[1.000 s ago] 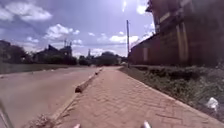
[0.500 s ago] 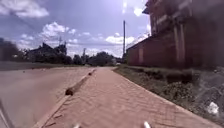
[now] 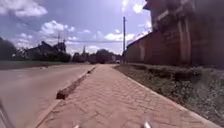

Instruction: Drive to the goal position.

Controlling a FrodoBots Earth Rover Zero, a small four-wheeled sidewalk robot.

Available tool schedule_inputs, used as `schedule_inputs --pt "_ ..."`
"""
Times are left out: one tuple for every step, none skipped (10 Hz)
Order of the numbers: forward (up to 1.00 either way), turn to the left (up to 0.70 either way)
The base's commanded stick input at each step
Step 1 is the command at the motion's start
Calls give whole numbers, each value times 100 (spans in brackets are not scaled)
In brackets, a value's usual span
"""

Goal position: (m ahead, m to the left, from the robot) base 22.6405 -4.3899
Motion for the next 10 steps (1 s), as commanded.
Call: schedule_inputs --pt "50 0" --pt "50 0" --pt "50 0" --pt "50 0" --pt "50 0" --pt "50 0" --pt "50 0" --pt "50 0" --pt "50 0" --pt "50 0"
